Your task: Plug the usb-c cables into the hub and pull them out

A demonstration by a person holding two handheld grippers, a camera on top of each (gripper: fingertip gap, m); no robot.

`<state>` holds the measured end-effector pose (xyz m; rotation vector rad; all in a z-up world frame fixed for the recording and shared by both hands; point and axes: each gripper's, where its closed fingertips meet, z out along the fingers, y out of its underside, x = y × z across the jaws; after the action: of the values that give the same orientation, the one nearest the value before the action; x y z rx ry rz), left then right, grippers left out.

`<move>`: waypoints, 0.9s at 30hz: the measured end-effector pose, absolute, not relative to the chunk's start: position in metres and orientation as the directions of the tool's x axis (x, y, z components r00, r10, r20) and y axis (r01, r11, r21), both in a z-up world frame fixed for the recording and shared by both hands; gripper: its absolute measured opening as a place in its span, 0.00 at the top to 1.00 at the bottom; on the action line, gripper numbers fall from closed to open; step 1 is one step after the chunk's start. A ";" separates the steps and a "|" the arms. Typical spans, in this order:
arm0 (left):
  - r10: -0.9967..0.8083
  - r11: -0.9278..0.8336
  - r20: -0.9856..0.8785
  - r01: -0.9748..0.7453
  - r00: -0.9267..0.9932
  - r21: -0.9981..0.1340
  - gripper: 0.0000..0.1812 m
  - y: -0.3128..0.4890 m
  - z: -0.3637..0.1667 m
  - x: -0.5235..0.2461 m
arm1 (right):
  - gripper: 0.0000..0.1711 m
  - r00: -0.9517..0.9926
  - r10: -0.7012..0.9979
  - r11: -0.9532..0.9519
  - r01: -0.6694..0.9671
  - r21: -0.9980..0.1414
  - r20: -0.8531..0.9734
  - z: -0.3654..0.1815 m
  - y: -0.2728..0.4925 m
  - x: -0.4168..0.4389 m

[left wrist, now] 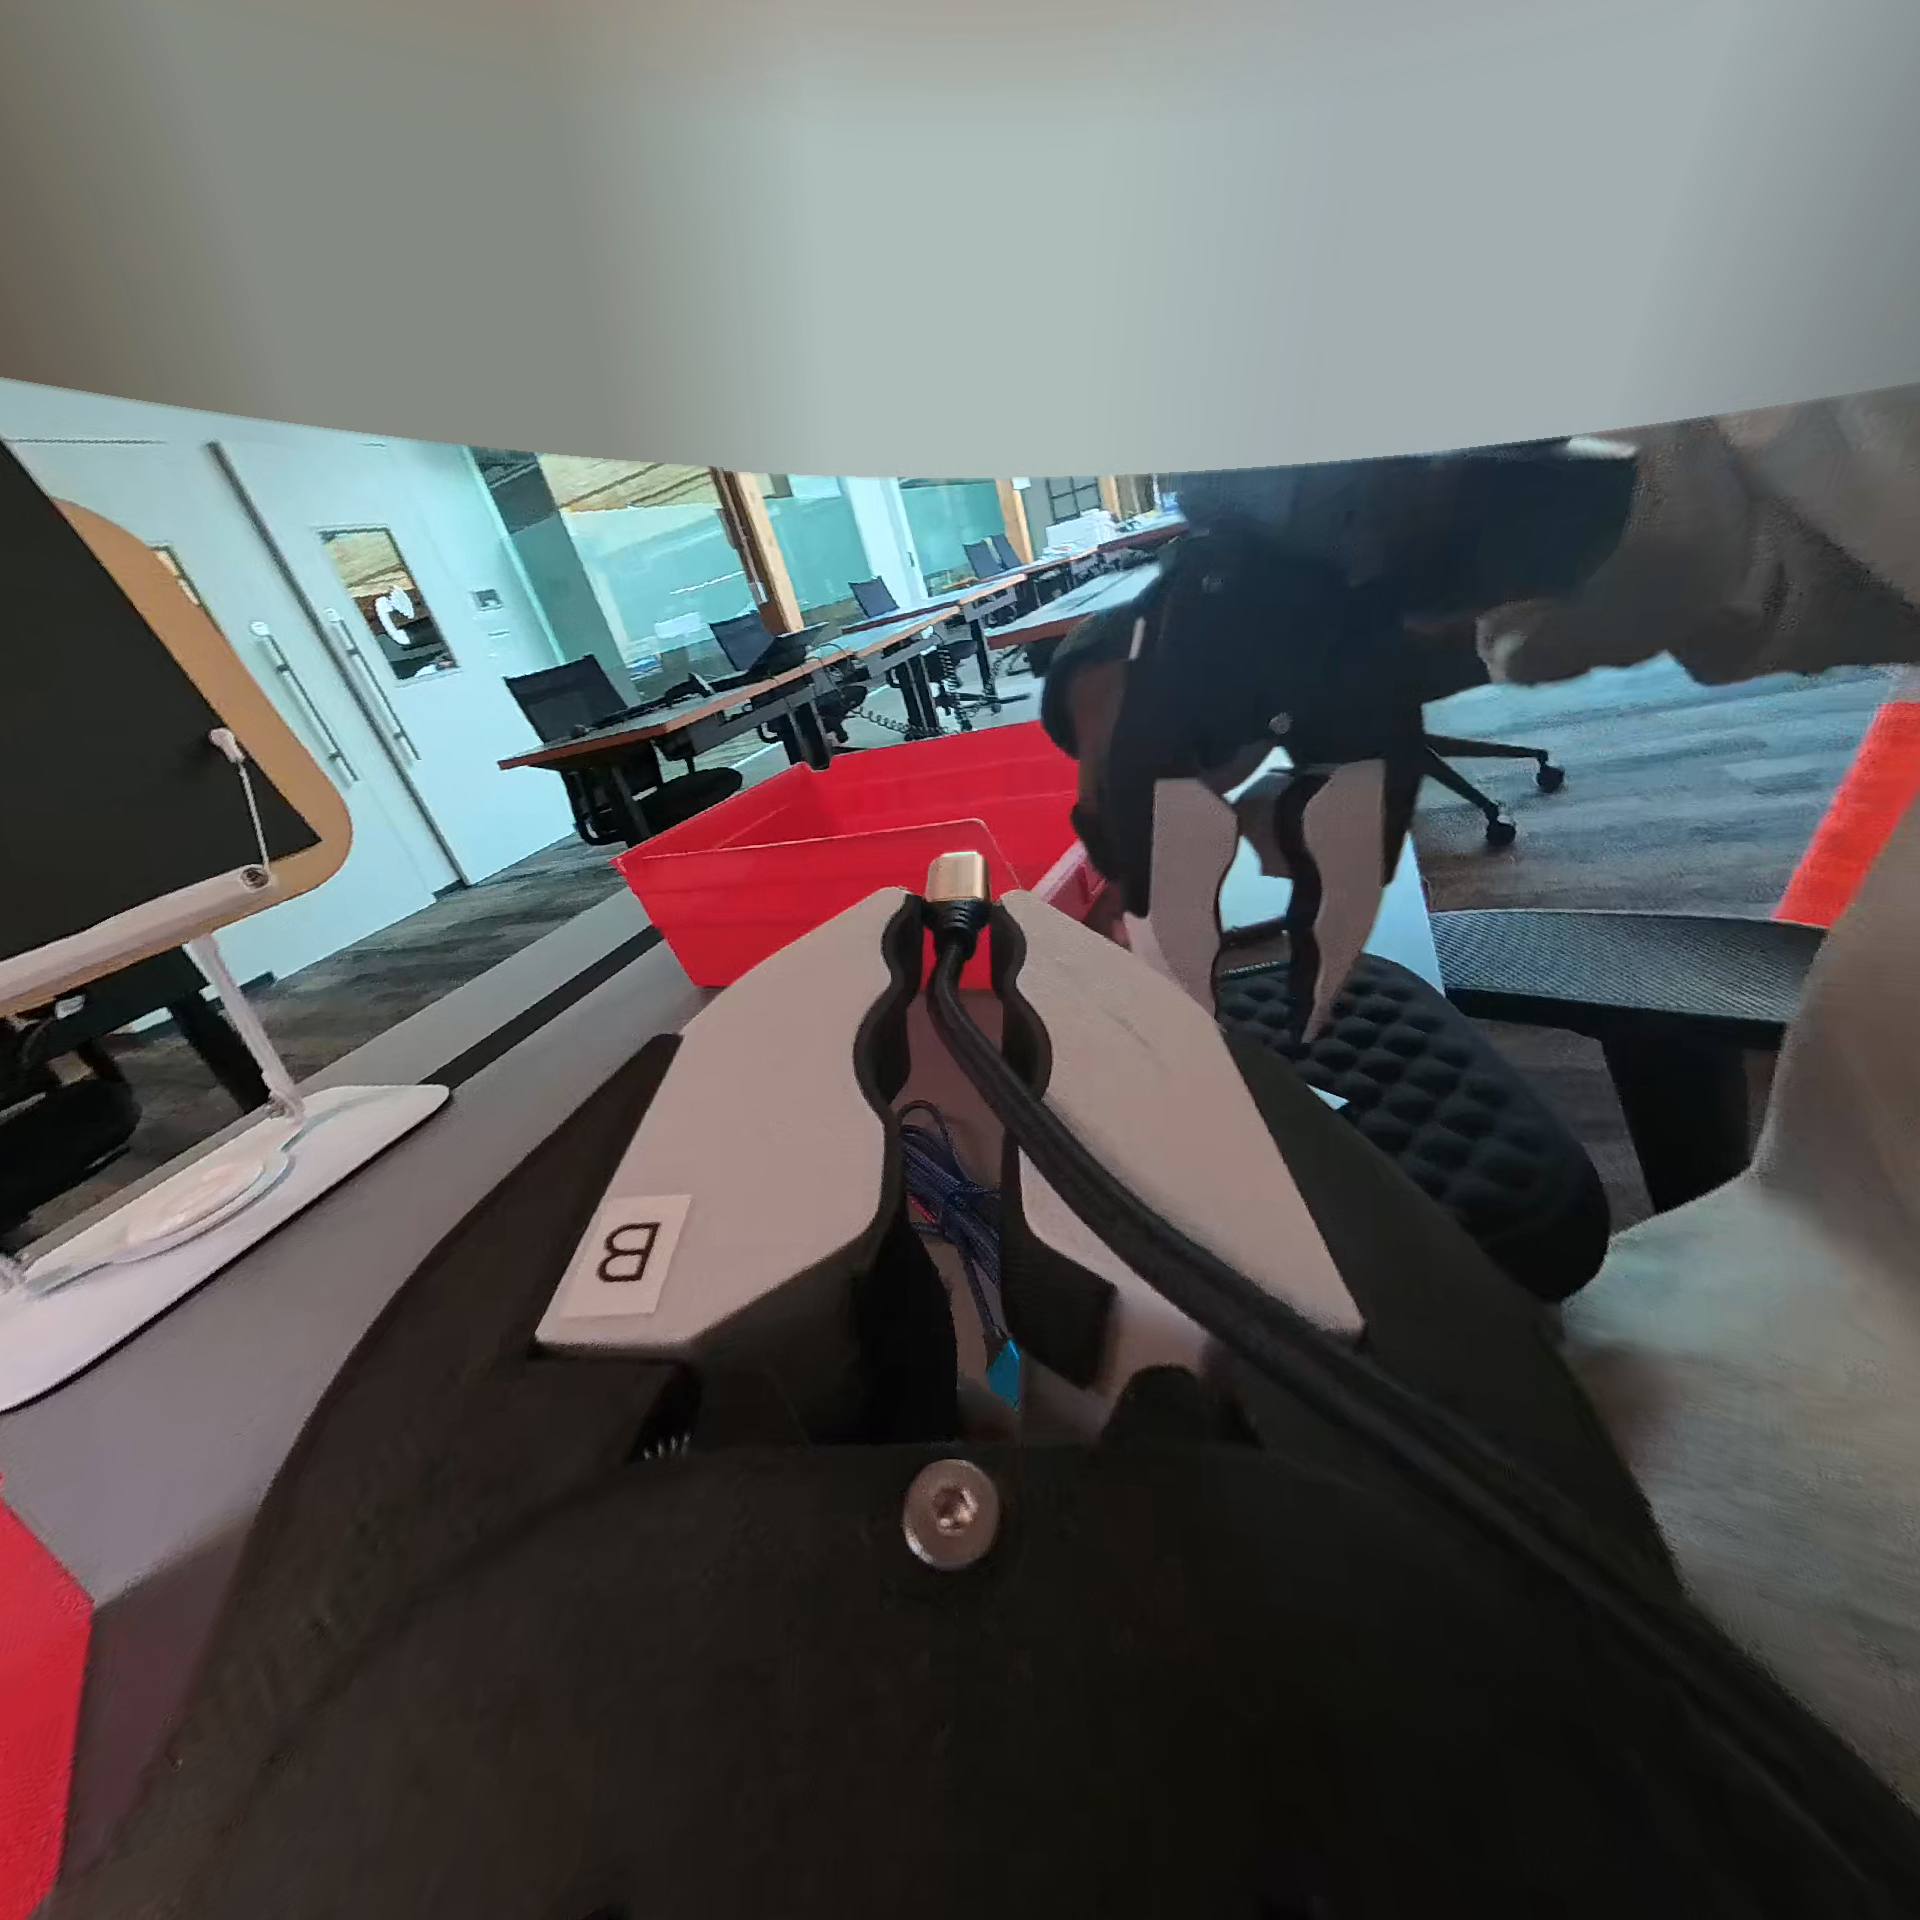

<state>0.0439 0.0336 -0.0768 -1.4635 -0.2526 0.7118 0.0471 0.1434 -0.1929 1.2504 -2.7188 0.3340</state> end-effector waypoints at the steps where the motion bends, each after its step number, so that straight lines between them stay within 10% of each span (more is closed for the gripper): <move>1: 0.568 -0.057 -0.266 -0.285 0.779 -0.957 0.93 0.034 -0.078 0.045 | 0.79 -0.627 -0.752 0.614 -0.779 -0.129 0.205 -0.197 0.143 0.045; 7: 0.541 -0.027 -0.221 -0.247 0.812 -0.969 0.93 0.037 -0.084 0.044 | 0.77 -0.614 -0.776 0.601 -0.789 -0.124 0.143 -0.220 0.141 0.042; 19: 0.508 -0.228 -0.182 -0.072 0.842 -0.971 0.93 0.043 -0.126 0.037 | 0.87 -0.993 -0.092 0.595 0.004 -0.804 -0.074 -0.163 0.084 0.020; 27: 0.441 -0.240 -0.067 0.046 0.895 -0.970 0.93 0.046 -0.142 0.039 | 0.87 -0.994 -0.092 0.464 -0.095 -0.881 0.059 -0.167 0.081 0.024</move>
<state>0.0387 0.0464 -0.1422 -1.7877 -0.3670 0.3849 0.0244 0.0815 -0.1669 0.1711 -2.6850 1.6158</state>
